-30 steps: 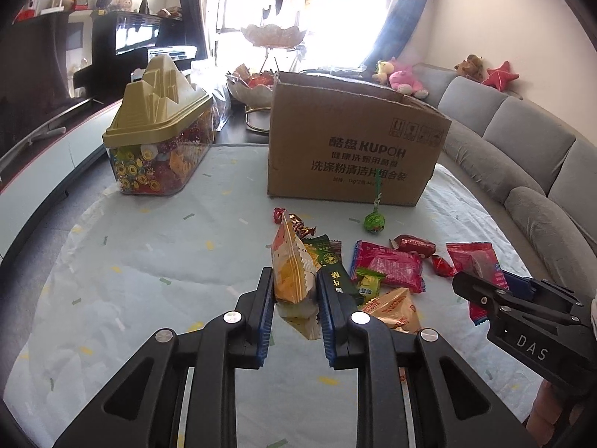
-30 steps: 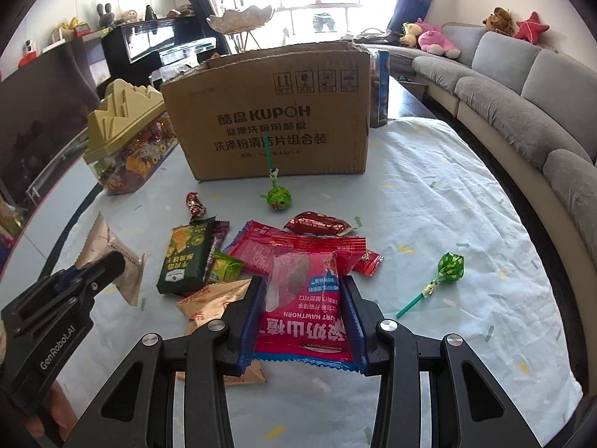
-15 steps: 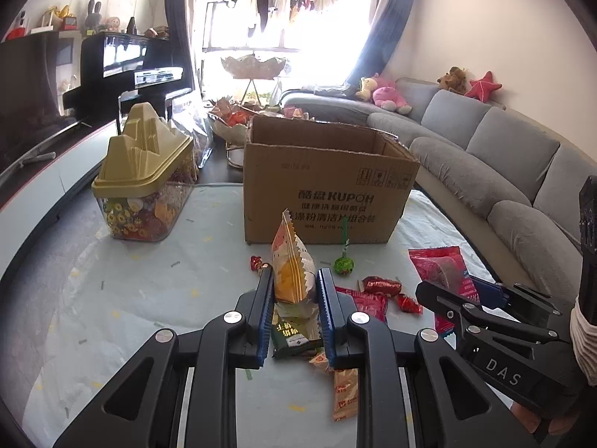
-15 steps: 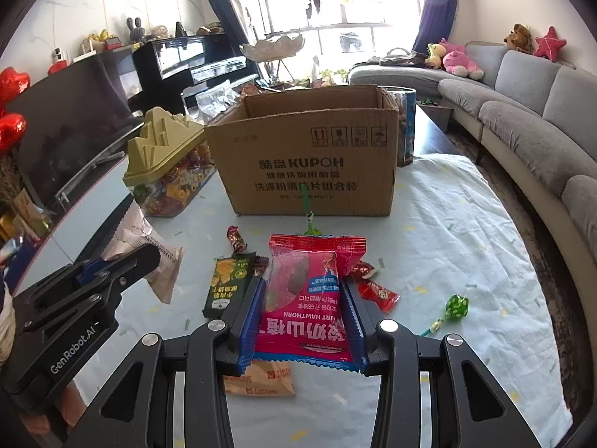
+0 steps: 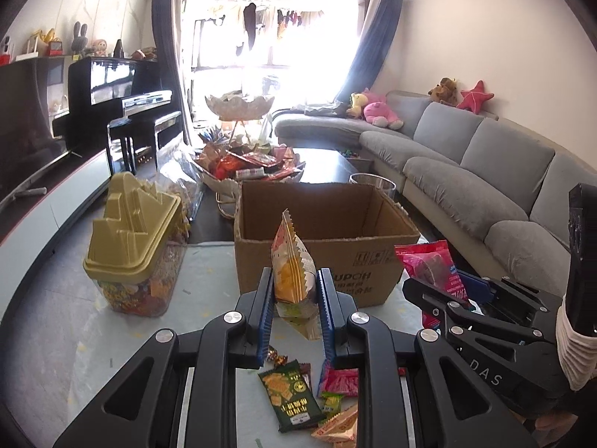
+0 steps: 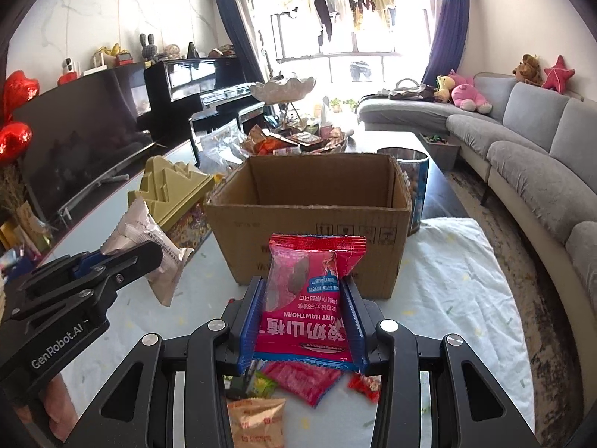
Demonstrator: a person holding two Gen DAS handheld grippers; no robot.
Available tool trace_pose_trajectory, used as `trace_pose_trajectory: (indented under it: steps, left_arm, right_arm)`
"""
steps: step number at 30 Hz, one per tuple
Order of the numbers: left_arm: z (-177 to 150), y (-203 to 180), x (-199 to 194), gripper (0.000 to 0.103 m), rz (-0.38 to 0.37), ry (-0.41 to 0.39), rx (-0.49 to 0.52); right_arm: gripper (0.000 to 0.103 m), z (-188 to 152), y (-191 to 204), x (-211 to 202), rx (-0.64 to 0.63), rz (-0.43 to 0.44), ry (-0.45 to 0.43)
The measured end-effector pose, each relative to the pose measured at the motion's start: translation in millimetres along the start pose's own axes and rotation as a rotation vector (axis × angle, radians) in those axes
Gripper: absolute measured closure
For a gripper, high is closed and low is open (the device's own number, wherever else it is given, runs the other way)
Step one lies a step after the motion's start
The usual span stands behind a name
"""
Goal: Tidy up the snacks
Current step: 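Carry both bags over the cardboard box and open both tools to drop them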
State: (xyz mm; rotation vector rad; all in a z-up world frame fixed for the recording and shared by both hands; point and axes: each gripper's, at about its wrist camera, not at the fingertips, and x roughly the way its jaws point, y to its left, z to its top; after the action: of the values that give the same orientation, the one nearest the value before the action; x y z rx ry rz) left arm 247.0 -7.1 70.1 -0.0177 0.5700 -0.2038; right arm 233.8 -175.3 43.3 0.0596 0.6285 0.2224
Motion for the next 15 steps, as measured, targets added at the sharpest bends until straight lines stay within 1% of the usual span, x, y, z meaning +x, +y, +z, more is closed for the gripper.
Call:
trace_pose_trajectory:
  steps: [4,7,15]
  left_arm:
    - [24.2,-2.1,12.3,0.08,0.007,-0.007,0.033]
    - [39.6,-2.0,27.0,0.08,0.007,0.007,0.046]
    - [68.7,5.5,75.2,0.08,0.002,0.054,0.022]
  right_arm:
    - [0.062,25.7,-3.4,9.0,0.003,0.012,-0.009]
    - [0.062,44.8,-6.7,16.8,0.004,0.009,-0.007]
    - [0.062,86.8,-19.3,52.9,0.012,0.014,0.032]
